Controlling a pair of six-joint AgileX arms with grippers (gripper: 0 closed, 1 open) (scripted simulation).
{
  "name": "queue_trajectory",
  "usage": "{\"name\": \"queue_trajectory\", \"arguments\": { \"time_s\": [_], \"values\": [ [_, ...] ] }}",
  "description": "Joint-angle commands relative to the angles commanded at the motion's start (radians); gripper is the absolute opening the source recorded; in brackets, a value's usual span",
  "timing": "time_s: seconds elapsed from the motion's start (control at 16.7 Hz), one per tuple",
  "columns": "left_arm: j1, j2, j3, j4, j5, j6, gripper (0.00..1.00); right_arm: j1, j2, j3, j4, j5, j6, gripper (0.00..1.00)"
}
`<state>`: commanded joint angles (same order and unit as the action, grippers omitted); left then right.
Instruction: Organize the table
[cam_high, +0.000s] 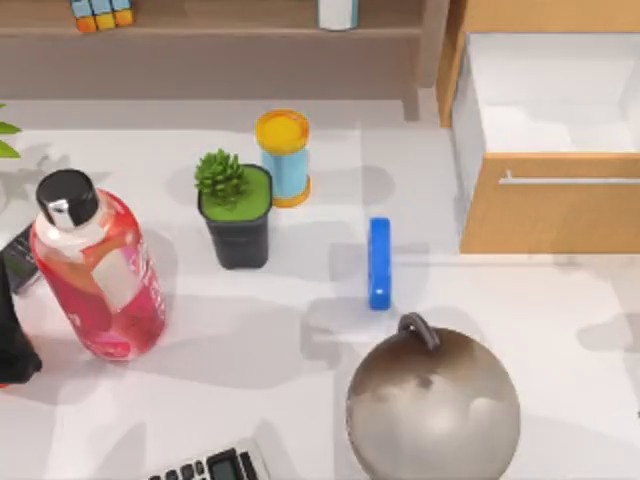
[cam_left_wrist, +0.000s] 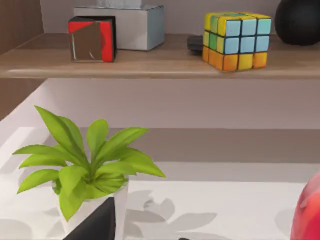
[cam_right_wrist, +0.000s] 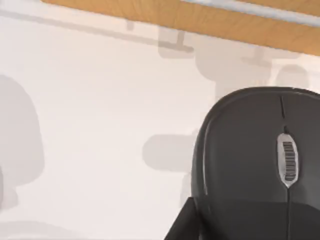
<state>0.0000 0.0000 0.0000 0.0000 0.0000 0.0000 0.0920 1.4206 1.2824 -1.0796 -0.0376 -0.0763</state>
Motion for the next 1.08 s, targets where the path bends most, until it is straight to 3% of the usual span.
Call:
{"name": "queue_trajectory", "arguments": {
  "time_s": [0.6, 1.08],
  "values": [
    [0.000, 0.000, 0.000, 0.000, 0.000, 0.000, 1.00, -0.129, -0.277, -0.631, 0.146, 0.019, -0.019, 0.00],
    [0.000, 0.000, 0.000, 0.000, 0.000, 0.000, 1.00, -0.171, -0.308, -0.756, 0.196, 0.030, -0.024, 0.00]
  ]
}}
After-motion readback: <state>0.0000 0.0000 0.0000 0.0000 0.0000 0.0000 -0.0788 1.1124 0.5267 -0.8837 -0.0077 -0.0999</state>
